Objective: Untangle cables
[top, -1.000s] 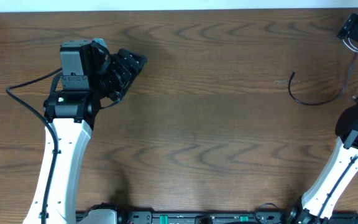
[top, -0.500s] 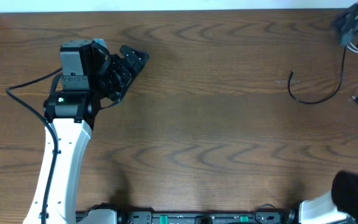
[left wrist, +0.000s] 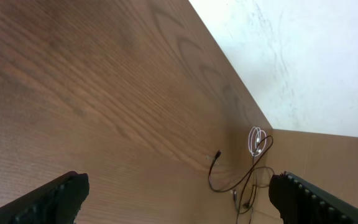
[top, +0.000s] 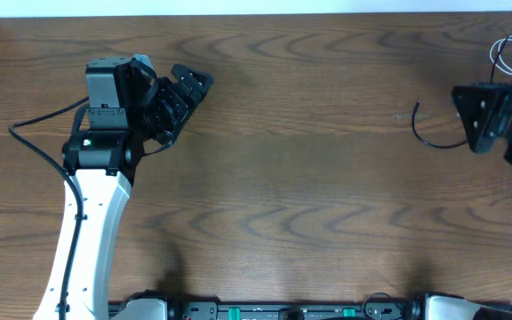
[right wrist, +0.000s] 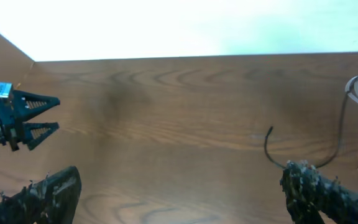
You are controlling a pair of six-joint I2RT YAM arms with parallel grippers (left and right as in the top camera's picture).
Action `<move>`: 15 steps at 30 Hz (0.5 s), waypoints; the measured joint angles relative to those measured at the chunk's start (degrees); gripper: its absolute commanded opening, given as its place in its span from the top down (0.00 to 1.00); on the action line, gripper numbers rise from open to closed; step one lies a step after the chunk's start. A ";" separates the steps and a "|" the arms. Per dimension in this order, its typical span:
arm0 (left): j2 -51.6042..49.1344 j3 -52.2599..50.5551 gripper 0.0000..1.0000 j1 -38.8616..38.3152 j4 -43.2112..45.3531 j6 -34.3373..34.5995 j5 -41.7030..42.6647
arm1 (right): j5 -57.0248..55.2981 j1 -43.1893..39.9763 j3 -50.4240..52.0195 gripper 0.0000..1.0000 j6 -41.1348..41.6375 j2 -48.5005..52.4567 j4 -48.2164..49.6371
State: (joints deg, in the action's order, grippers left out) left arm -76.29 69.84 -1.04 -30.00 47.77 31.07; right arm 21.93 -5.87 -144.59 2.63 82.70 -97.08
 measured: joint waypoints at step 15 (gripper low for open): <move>0.02 0.00 0.02 0.02 -0.02 0.00 0.02 | -10.64 9.07 32.44 0.01 -9.49 -13.60 33.07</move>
State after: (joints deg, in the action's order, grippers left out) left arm -76.27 69.84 -1.02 -30.02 47.77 31.09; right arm 11.29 3.20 -112.16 -6.85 69.10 -64.01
